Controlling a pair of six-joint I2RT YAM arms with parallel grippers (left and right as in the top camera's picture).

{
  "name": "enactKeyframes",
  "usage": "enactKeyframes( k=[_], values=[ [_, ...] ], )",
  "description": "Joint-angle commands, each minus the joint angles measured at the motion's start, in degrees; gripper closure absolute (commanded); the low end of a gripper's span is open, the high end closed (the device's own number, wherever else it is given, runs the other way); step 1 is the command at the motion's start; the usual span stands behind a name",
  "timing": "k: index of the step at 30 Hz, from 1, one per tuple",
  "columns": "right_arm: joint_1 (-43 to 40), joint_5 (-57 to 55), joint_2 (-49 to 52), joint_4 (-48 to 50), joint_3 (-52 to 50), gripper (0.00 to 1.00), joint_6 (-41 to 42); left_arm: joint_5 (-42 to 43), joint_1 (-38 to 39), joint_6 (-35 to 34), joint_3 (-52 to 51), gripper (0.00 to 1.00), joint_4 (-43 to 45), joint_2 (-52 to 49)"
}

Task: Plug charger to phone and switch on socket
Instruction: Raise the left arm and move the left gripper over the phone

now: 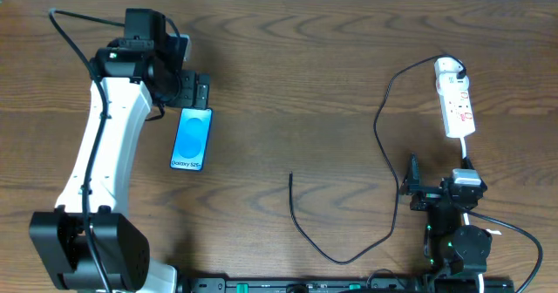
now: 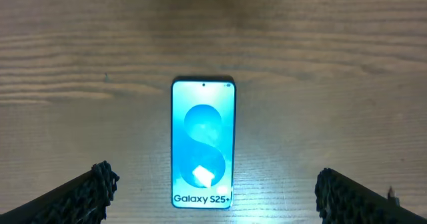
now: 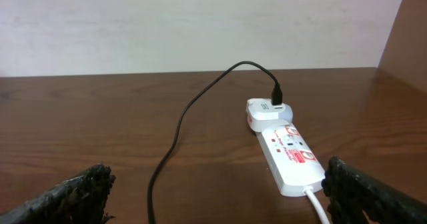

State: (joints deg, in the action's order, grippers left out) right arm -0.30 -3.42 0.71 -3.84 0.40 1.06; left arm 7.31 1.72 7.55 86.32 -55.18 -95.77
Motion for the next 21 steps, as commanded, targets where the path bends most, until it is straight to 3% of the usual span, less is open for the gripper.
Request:
enactKeyframes(
  k=[1,21],
  values=[
    [0.39,-0.07,-0.39,-0.20,-0.09,0.01,0.63,-0.48,-0.02,0.09,-1.42,0.02,-0.09,-2.32],
    [0.39,-0.07,-0.39,-0.20,-0.09,0.01,0.63,-1.31,-0.02,0.15,-1.49,0.02,-0.09,-15.43]
  ],
)
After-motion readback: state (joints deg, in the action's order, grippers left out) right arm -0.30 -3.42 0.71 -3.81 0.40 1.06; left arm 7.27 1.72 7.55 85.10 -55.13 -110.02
